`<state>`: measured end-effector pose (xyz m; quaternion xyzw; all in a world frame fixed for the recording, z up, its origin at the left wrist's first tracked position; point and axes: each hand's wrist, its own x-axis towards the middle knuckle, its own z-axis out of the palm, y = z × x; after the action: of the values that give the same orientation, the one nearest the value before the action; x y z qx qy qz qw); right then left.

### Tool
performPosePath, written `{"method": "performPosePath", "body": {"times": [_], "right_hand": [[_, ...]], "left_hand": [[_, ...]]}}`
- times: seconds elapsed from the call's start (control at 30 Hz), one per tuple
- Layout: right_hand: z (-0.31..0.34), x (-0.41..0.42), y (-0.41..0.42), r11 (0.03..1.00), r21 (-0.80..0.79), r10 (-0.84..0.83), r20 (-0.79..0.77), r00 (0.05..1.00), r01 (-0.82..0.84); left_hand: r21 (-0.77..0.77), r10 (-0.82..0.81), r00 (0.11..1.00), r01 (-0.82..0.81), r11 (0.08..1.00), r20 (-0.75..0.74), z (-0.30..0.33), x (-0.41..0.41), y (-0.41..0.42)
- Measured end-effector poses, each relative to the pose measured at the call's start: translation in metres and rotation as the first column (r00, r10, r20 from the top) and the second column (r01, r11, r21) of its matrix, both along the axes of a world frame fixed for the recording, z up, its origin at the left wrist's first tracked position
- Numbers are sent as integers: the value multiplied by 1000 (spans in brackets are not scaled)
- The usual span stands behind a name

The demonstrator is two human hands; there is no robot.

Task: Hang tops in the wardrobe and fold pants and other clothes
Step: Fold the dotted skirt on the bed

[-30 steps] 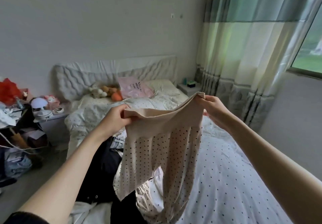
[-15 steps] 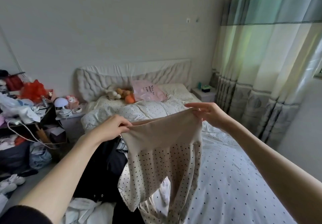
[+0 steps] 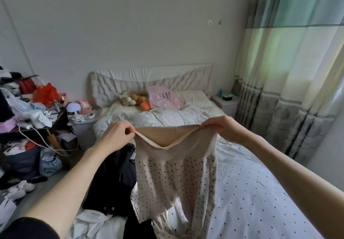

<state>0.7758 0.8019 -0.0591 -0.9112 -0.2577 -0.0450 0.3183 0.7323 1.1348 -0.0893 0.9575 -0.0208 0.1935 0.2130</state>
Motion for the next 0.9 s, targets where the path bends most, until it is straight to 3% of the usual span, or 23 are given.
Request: {"method": "performPosePath", "body": {"times": [0.07,0.13,0.23,0.3,0.33,0.37,0.43,0.5,0.6,0.7,0.8,0.9], "right_hand": [[-1,4,1,991,126,-31,-34,999,35],[-3,8,7,930,353,-63,-130,989,106],[-4,12,16,652,713,33,-364,931,256],[-2,15,21,560,784,161,-420,893,267],[-1,17,24,602,761,170,-417,893,241],[1,19,28,708,675,105,-391,914,208],[2,26,38,923,311,-171,-190,967,225],[5,31,50,957,98,-277,32,960,273],[14,31,61,954,190,-258,131,957,231],[27,34,66,899,278,-385,135,913,338],[31,37,69,853,319,-424,-36,905,413],[37,32,71,817,502,-192,-229,954,285]], "left_hand": [[-195,45,995,-28,980,85,9,3,0],[-369,100,984,-38,929,150,20,7,-1],[-537,161,968,-32,843,195,36,13,-6],[-596,164,969,-23,803,183,44,19,-10],[-624,159,972,-16,782,174,47,22,-11],[-641,162,973,-18,767,166,49,24,-11],[-639,196,969,-56,767,151,53,26,-10],[-636,200,968,-60,769,151,55,24,-7],[-641,120,985,-14,767,122,57,16,0],[-654,37,999,-7,757,32,59,3,8],[-701,-25,999,-6,714,-34,55,-13,17],[-754,16,999,-43,656,-43,57,-35,29]]}}
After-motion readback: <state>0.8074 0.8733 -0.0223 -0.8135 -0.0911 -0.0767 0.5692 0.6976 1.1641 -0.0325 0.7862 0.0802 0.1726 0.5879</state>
